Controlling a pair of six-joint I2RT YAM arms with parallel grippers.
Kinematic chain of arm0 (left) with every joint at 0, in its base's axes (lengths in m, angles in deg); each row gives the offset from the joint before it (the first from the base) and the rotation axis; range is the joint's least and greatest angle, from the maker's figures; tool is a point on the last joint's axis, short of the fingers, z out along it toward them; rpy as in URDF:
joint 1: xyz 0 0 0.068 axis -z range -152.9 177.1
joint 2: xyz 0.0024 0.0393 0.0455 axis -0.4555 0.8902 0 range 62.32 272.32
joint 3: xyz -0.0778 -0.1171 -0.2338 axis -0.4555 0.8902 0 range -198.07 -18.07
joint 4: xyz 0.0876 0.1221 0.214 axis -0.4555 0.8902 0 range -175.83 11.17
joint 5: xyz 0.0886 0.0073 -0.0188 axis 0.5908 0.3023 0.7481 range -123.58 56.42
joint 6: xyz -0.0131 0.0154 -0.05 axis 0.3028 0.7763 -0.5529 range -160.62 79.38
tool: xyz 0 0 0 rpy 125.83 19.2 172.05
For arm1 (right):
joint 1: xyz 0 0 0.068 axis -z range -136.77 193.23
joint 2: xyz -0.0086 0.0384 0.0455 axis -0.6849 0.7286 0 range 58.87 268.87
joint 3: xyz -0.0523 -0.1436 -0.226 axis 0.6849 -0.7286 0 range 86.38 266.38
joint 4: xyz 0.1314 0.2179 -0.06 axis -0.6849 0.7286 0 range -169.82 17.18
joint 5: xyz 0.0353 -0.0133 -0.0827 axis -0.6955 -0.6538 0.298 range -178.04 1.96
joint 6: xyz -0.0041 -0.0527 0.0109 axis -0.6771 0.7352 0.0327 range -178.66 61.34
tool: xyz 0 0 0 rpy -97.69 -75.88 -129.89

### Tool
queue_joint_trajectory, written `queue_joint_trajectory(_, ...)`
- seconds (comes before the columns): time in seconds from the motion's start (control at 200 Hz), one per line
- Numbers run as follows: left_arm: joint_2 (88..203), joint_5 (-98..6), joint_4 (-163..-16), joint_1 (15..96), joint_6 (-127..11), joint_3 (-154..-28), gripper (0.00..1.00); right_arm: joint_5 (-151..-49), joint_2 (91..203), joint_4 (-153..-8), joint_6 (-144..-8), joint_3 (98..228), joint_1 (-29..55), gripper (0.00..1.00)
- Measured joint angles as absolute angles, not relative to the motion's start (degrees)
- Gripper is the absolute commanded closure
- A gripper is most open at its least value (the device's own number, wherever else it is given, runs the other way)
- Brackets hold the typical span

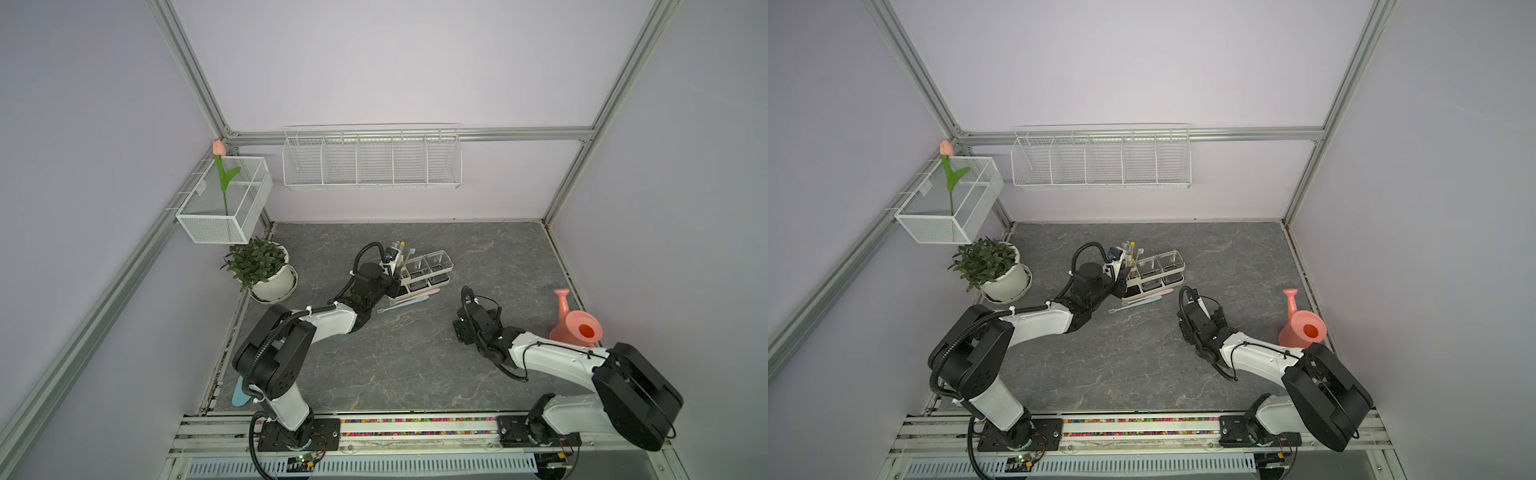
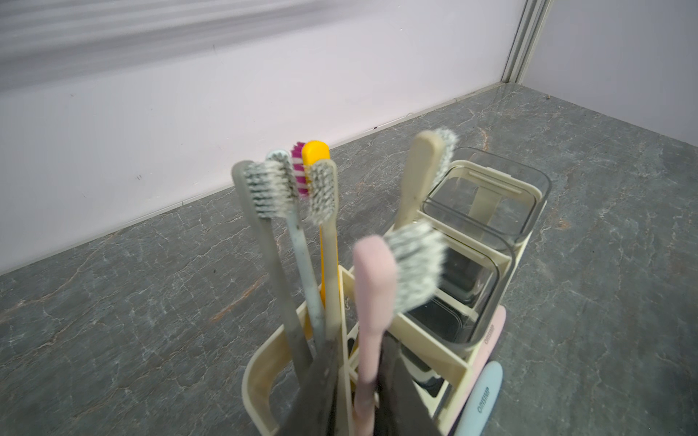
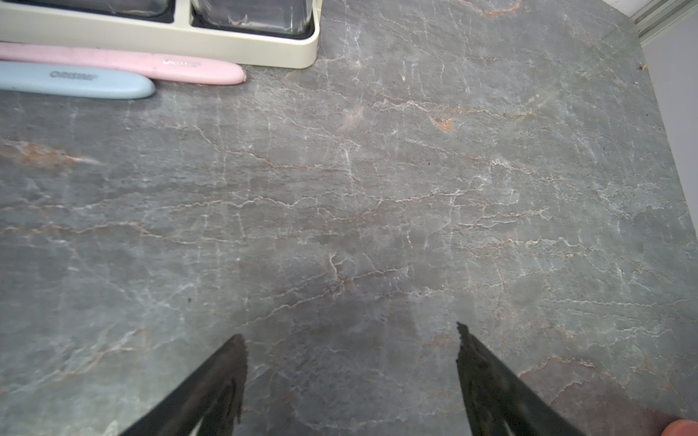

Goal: Place the toothbrush into the toothbrush holder
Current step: Place the toothbrush in the toothbrush holder.

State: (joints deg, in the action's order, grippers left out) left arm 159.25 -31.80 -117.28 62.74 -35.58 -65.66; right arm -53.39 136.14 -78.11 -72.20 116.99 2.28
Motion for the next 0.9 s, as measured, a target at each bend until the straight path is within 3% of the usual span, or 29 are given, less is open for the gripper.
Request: queue_joint_trajectory(0.9,153.7,-32.2,-114.9,63.2,-37.8,-65.2,0.61,-53.6,136.1,-77.9,-72.2,117.1,2.3,0.11)
